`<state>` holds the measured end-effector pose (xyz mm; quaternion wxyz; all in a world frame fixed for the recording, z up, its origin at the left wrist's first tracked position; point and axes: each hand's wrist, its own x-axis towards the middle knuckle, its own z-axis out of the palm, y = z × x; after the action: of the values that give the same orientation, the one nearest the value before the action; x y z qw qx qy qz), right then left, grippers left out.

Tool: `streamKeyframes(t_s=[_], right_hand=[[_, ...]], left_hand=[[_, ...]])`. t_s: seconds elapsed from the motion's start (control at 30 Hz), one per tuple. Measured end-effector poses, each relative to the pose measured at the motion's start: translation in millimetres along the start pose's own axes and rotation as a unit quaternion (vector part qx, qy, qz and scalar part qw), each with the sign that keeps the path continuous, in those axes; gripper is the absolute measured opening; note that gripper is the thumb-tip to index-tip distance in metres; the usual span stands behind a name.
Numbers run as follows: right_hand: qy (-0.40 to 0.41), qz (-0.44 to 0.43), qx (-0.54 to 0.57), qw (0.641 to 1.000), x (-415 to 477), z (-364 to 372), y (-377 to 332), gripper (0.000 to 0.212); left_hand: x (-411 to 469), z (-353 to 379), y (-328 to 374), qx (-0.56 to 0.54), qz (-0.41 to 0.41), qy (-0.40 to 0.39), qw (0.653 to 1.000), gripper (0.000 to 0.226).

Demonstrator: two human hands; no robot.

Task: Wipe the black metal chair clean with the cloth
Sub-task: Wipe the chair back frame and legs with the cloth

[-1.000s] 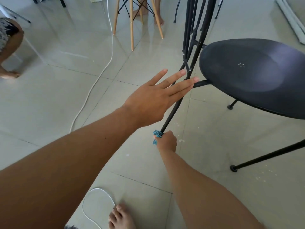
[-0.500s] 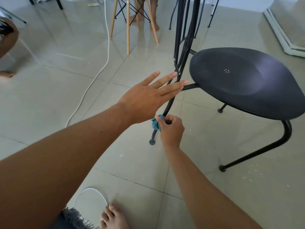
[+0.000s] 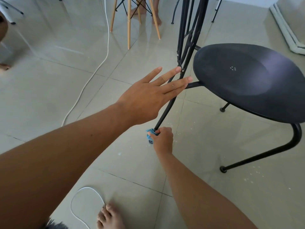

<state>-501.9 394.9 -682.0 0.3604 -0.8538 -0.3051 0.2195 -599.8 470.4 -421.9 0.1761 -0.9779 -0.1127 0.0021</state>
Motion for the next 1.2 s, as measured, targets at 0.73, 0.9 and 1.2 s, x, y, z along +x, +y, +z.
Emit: streamKeyframes(t_s=[0.73,0.9,1.2], right_hand=[[0.066,-0.062,0.154,0.984,-13,-149,-92,0.026],[0.077,-0.191,0.085,0.975,-28,-223,-123,0.027],[0.101,-0.219,-0.055,0.969,-20,-319,-149,0.058]], left_hand=[[-18,-26,6,-0.032,-0.04,-0.049,0.998,0.104],[-23,-53,9,-0.075,-0.05,-0.018,0.996,0.096],[-36,-71,22,-0.166,-0.12,0.086,0.975,0.08]])
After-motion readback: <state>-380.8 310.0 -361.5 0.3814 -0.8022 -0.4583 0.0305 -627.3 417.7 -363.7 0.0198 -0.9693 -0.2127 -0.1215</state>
